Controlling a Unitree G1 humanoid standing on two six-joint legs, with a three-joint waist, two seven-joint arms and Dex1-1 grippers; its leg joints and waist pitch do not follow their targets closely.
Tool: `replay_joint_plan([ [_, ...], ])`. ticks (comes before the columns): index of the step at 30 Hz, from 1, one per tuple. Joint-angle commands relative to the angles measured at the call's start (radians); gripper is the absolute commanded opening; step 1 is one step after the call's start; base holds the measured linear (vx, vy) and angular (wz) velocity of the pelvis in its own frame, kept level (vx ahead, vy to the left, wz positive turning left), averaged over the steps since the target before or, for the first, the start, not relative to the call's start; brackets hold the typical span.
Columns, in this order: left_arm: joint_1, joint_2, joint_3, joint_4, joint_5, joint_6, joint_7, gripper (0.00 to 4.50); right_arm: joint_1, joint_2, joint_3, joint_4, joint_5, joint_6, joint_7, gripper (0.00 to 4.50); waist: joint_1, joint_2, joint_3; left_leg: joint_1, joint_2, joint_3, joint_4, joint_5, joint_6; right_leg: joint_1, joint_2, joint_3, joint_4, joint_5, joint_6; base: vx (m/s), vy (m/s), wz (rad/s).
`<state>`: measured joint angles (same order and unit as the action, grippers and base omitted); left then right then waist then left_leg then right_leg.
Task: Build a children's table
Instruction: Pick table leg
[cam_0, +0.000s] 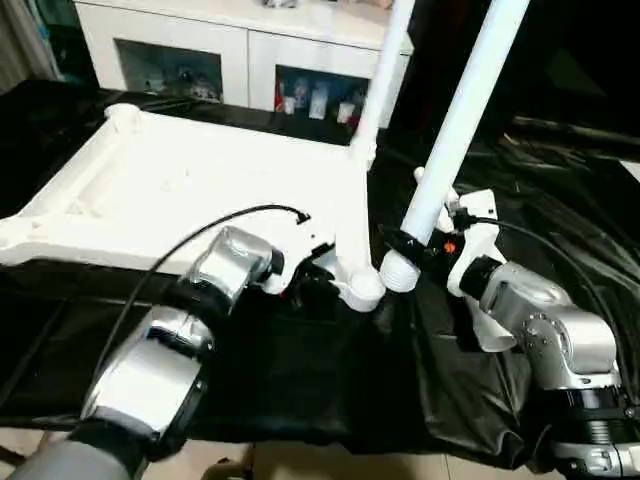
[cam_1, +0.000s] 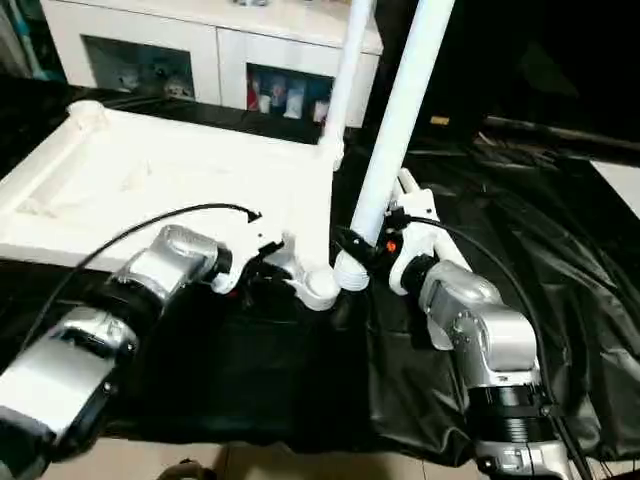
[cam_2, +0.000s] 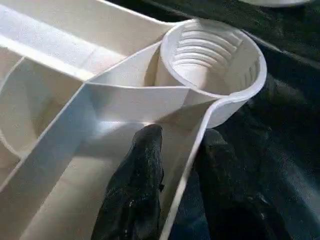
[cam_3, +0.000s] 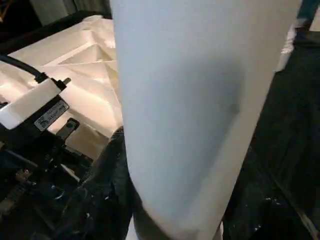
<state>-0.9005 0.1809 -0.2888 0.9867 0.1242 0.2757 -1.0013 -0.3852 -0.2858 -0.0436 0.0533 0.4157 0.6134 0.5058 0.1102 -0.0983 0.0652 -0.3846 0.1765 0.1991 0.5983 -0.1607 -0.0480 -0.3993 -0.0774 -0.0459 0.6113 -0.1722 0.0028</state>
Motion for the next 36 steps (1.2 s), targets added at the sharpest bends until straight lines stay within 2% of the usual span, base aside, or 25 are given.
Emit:
replay_joint_plan([
  [1,0.02,-0.005,0.022,-0.035,0.0,0.056,0.071,0.92,0.002,-0.004,-0.023,0.014,-0.013,0.015,-0.015,1.87,0.004,0.01,-0.069,0.029,0.06,-0.036,-0.082,-0.295,-0.029,0.037,-0.088,0.037,-0.076,-0.268,-0.205,0.0,0.0,0.0],
  [4,0.036,-0.013,0.025,-0.066,0.003,0.066,0.093,0.91,-0.001,-0.004,-0.02,0.022,-0.014,0.022,-0.017,1.87,0.001,0.008,-0.07,0.028,0.057,-0.034,-0.079,-0.276,-0.016,0.037,-0.087,0.038,-0.079,-0.264,-0.2,0.0,0.0,0.0],
  [6,0.049,-0.017,0.021,-0.09,0.006,0.004,0.098,0.91,-0.001,-0.005,-0.017,0.023,-0.022,0.012,-0.021,1.87,0.0,0.007,-0.068,0.027,0.057,-0.034,-0.08,-0.268,-0.009,0.035,-0.084,0.038,-0.081,-0.26,-0.196,0.0,0.0,0.0],
  [7,0.059,-0.014,0.014,-0.108,0.006,-0.062,0.092,0.91,-0.001,-0.006,-0.015,0.022,-0.025,-0.003,-0.018,1.87,0.001,0.008,-0.069,0.027,0.057,-0.034,-0.08,-0.266,-0.007,0.035,-0.084,0.038,-0.082,-0.259,-0.192,0.0,0.0,0.0],
  [9,0.066,0.007,-0.023,-0.139,0.031,-0.188,0.064,1.46,0.009,-0.011,-0.003,0.016,-0.038,-0.062,0.003,1.87,0.001,0.009,-0.07,0.027,0.06,-0.034,-0.082,-0.271,-0.009,0.034,-0.084,0.039,-0.082,-0.255,-0.183,0.0,0.0,0.0],
  [10,0.065,0.016,-0.032,-0.152,0.034,-0.206,0.047,1.58,0.016,-0.015,0.005,0.009,-0.042,-0.085,0.016,1.87,0.002,0.011,-0.071,0.029,0.06,-0.034,-0.082,-0.278,-0.011,0.031,-0.084,0.039,-0.081,-0.254,-0.178,0.0,0.0,0.0],
  [11,0.059,0.038,-0.043,-0.186,0.025,-0.193,-0.019,1.6,0.029,-0.022,0.01,-0.005,-0.043,-0.104,0.03,1.87,0.004,0.012,-0.069,0.03,0.061,-0.034,-0.083,-0.283,-0.013,0.03,-0.084,0.039,-0.081,-0.258,-0.174,0.0,0.0,0.0],
  [12,0.057,0.044,-0.045,-0.196,0.023,-0.185,-0.031,1.69,0.032,-0.024,0.01,-0.009,-0.042,-0.103,0.032,1.87,0.007,0.013,-0.07,0.031,0.063,-0.035,-0.084,-0.282,-0.016,0.03,-0.087,0.039,-0.08,-0.258,-0.175,0.0,0.0,0.0],
  [13,0.053,0.052,-0.045,-0.208,0.025,-0.18,-0.033,1.89,0.036,-0.026,0.009,-0.014,-0.039,-0.099,0.034,1.87,0.007,0.015,-0.069,0.033,0.064,-0.034,-0.085,-0.282,-0.018,0.027,-0.083,0.039,-0.077,-0.242,-0.184,0.0,0.0,0.0],
  [14,0.053,0.052,-0.045,-0.208,0.025,-0.18,-0.033,1.89,0.036,-0.026,0.009,-0.014,-0.039,-0.099,0.034,1.87,0.006,0.015,-0.067,0.034,0.064,-0.033,-0.086,-0.293,-0.023,0.025,-0.08,0.038,-0.075,-0.236,-0.191,0.0,0.0,0.0],
  [15,0.034,0.063,-0.037,-0.191,0.026,-0.204,-0.033,1.95,0.04,-0.032,0.003,-0.02,-0.029,-0.089,0.044,1.87,0.007,0.027,-0.069,0.034,0.062,-0.033,-0.087,-0.306,-0.031,0.027,-0.08,0.039,-0.075,-0.236,-0.192,0.0,0.0,0.0],
  [16,0.024,0.071,-0.033,-0.174,0.026,-0.231,-0.039,2.07,0.043,-0.033,-0.001,-0.022,-0.028,-0.087,0.05,1.87,0.006,0.021,-0.068,0.033,0.061,-0.034,-0.087,-0.312,-0.033,0.028,-0.08,0.039,-0.076,-0.24,-0.19,0.0,0.0,0.0],
  [18,0.016,0.077,-0.032,-0.159,0.026,-0.247,-0.048,2.18,0.044,-0.034,-0.003,-0.021,-0.028,-0.087,0.054,1.87,0.008,0.02,-0.069,0.032,0.06,-0.034,-0.086,-0.309,-0.034,0.03,-0.084,0.04,-0.076,-0.245,-0.186,0.0,0.0,0.0],
  [20,-0.004,0.088,-0.03,-0.122,0.022,-0.281,-0.072,2.2,0.049,-0.037,-0.003,-0.021,-0.023,-0.094,0.063,1.87,0.009,0.021,-0.07,0.03,0.058,-0.034,-0.085,-0.3,-0.033,0.031,-0.084,0.04,-0.077,-0.241,-0.183,0.0,0.0,0.0],
  [26,-0.034,0.106,-0.049,-0.073,0.016,-0.28,-0.196,2.2,0.055,-0.037,-0.001,-0.021,-0.024,-0.099,0.068,1.87,0.006,0.022,-0.07,0.031,0.058,-0.032,-0.085,-0.29,-0.032,0.033,-0.085,0.04,-0.073,-0.215,-0.204,0.0,0.0,0.0],
  [27,-0.036,0.107,-0.049,-0.07,0.014,-0.275,-0.205,2.2,0.055,-0.037,-0.001,-0.022,-0.024,-0.099,0.068,1.87,0.007,0.023,-0.071,0.031,0.058,-0.032,-0.084,-0.287,-0.032,0.032,-0.085,0.04,-0.072,-0.213,-0.206,0.0,0.0,0.0],
  [28,-0.042,0.109,-0.056,-0.051,0.017,-0.276,-0.232,2.2,0.056,-0.037,-0.001,-0.022,-0.026,-0.099,0.066,1.87,0.007,0.031,-0.07,0.032,0.058,-0.032,-0.084,-0.285,-0.032,0.031,-0.085,0.041,-0.071,-0.208,-0.211,0.0,0.0,0.0],
  [32,-0.066,0.097,-0.063,0.022,0.047,-0.325,-0.197,2.2,0.062,-0.037,0.0,-0.027,-0.03,-0.099,0.066,1.87,0.007,0.03,-0.071,0.032,0.058,-0.032,-0.084,-0.294,-0.032,0.035,-0.085,0.041,-0.071,-0.198,-0.217,0.0,0.0,0.0],
  [34,-0.071,0.091,-0.068,0.052,0.063,-0.345,-0.181,2.2,0.066,-0.036,-0.001,-0.033,-0.032,-0.098,0.066,1.87,0.008,0.034,-0.071,0.033,0.059,-0.032,-0.083,-0.294,-0.031,0.034,-0.085,0.04,-0.071,-0.191,-0.221,0.0,0.0,0.0],
  [35,-0.072,0.089,-0.068,0.057,0.064,-0.345,-0.179,1.92,0.067,-0.036,-0.001,-0.035,-0.031,-0.097,0.066,1.87,0.008,0.033,-0.07,0.033,0.06,-0.033,-0.084,-0.294,-0.031,0.035,-0.086,0.04,-0.071,-0.19,-0.224,0.0,0.0,0.0],
  [36,-0.074,0.086,-0.069,0.067,0.069,-0.35,-0.171,1.85,0.068,-0.037,-0.001,-0.036,-0.031,-0.097,0.066,1.87,0.009,0.033,-0.071,0.032,0.06,-0.033,-0.083,-0.292,-0.03,0.036,-0.086,0.04,-0.07,-0.188,-0.227,0.0,0.0,0.0],
])
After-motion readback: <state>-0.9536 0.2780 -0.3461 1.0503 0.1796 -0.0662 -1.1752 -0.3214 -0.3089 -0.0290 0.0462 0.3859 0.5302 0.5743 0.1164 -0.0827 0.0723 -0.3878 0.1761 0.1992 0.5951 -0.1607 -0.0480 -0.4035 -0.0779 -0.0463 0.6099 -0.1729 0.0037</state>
